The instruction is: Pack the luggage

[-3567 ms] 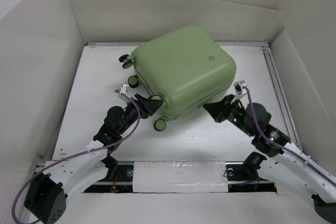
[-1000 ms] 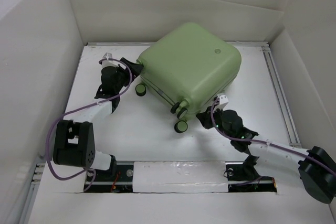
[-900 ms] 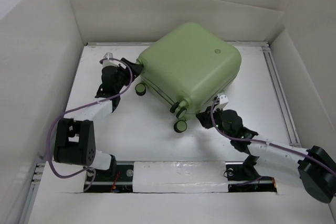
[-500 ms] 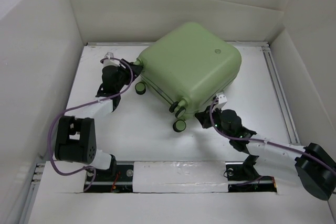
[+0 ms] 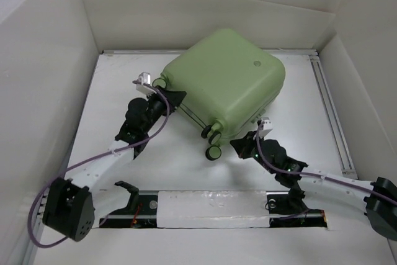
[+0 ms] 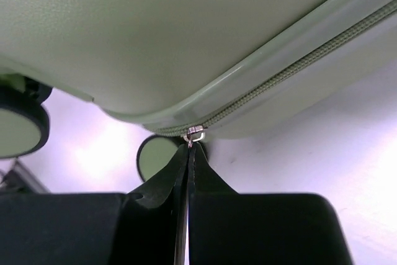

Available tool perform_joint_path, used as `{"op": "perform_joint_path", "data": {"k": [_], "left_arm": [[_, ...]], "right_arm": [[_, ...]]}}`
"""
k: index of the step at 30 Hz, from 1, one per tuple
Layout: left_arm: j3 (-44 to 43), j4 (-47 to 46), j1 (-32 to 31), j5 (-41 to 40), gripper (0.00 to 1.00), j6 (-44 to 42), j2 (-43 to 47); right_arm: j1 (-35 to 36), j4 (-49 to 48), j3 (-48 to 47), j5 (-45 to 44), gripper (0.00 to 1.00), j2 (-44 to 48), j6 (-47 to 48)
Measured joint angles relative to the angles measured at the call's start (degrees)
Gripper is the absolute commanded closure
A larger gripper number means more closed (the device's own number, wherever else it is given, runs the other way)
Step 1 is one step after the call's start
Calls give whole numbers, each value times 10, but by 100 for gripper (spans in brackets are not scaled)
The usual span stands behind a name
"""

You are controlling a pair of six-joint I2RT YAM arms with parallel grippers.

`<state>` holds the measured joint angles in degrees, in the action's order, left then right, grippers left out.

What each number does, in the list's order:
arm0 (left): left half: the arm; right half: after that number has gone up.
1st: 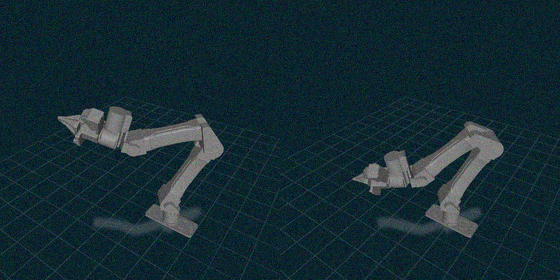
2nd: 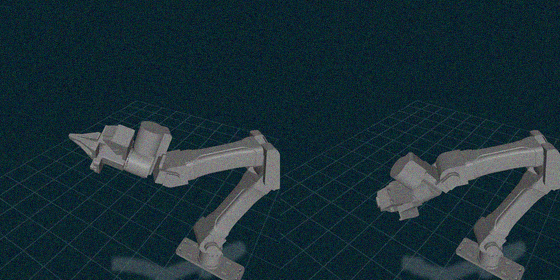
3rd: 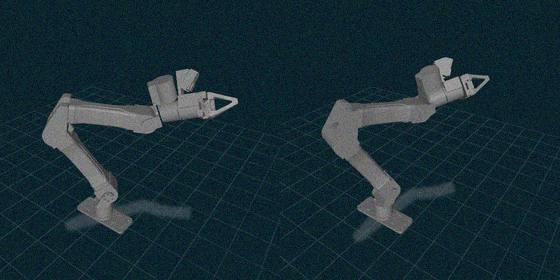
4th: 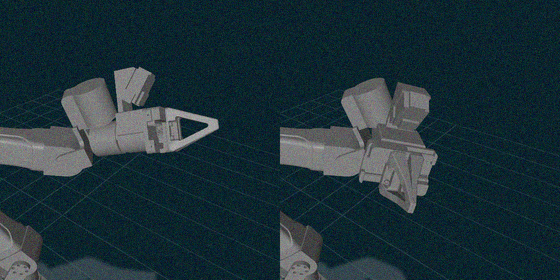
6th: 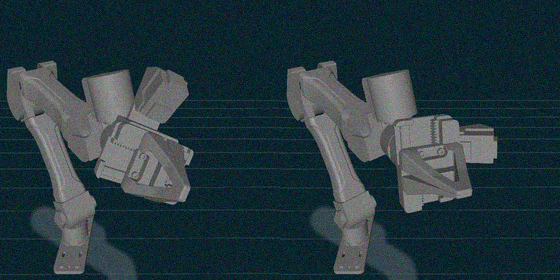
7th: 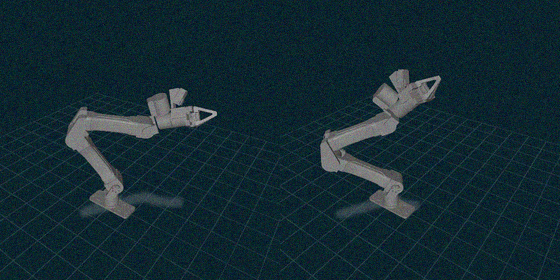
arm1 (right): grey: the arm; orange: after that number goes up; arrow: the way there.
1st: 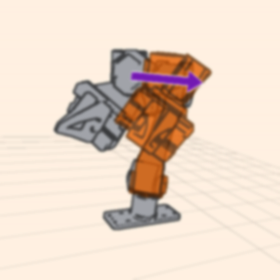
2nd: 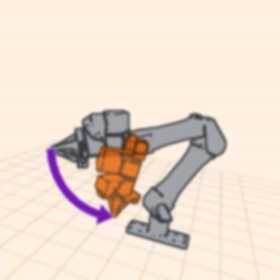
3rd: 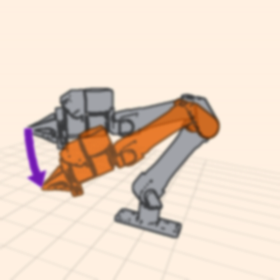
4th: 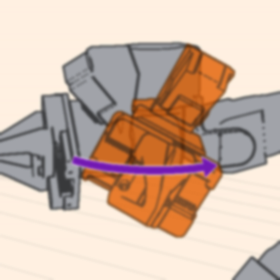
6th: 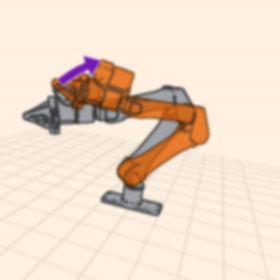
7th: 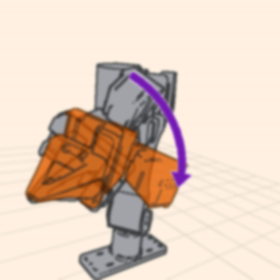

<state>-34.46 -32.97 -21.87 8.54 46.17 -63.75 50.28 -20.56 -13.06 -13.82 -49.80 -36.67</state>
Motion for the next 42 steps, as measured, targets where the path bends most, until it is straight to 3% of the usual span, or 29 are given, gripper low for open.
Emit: {"op": "perform_joint_path", "data": {"k": [3,10,12,13,15,19,25,31,35,38,41,42], "left_arm": [[23,-31,-45,12,100,-1,62],[84,-27,-49,49,97,0,120],[90,-3,-49,74,77,-17,131],[93,10,-50,87,52,-28,139],[101,36,-56,104,30,-50,161],[134,72,-118,99,2,-91,228],[120,100,-269,40,0,-150,214],[58,147,-388,-80,11,-199,102],[10,173,-400,-130,20,-218,58],[-25,179,-399,-164,20,-228,35],[-52,183,-400,-187,1,-234,24],[-57,183,-400,-193,1,-235,23]], "right_arm": [[51,5,0,-23,100,3,-39],[145,82,-44,-28,100,1,-79],[150,123,-59,-34,100,10,-80],[151,142,-62,-39,100,17,-81],[150,158,-65,-42,100,32,-81],[123,179,-70,-21,100,45,-72],[29,205,-96,104,100,26,-33],[-105,260,-134,235,100,8,29],[-190,311,-167,262,100,1,77],[-235,334,-183,260,100,0,106],[-253,341,-185,256,100,2,123],[-254,341,-184,256,100,6,125]]}}
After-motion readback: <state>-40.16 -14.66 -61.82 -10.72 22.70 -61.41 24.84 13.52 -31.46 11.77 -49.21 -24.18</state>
